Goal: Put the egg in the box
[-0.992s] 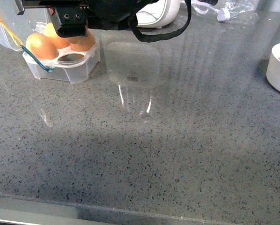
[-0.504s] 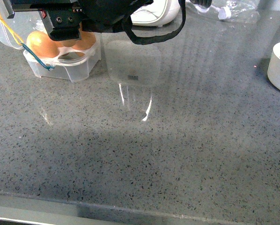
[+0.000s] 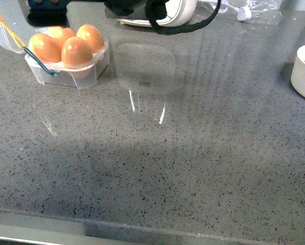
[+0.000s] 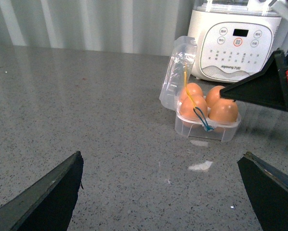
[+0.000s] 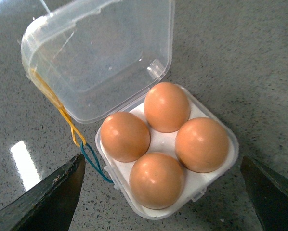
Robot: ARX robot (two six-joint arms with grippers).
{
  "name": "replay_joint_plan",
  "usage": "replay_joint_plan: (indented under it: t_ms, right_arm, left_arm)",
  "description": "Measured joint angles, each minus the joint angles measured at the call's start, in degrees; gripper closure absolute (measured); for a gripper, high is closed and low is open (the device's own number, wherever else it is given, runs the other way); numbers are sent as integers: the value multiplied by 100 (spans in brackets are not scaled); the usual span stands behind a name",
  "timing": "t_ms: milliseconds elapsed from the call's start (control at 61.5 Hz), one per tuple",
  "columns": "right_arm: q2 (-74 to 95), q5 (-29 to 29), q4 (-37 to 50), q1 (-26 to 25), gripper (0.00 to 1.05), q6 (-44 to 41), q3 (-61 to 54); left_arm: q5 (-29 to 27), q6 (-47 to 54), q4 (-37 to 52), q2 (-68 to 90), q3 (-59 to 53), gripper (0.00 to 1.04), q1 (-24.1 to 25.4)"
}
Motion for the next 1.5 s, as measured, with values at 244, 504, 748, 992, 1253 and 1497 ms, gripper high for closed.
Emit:
replay_joint_plan:
  t_ms: [244, 504, 748, 992, 1253, 1497]
  right_arm:
    - [-791, 46, 684, -837, 7, 315, -855]
    - [-2391, -243, 1058, -2321, 7, -442, -2577]
    - [-3965, -254, 1086, -3738, 7, -1182, -3351]
    - [-5134, -90, 1285, -4308, 7, -1600, -3630]
    - [-6098, 970, 1497, -4050, 52, -492, -4929]
    - [-6848, 1473, 1827, -3536, 100, -363, -6039]
  left_arm:
    - [0, 2, 0, 0, 0, 7, 0]
    - [2, 0, 0, 0, 0, 7, 0]
    - [2, 2, 0, 0, 0, 7, 0]
    - [0, 0, 0, 0, 0, 7, 0]
    - [2, 0, 0, 0, 0, 7, 0]
    - [2, 0, 0, 0, -2, 7, 0]
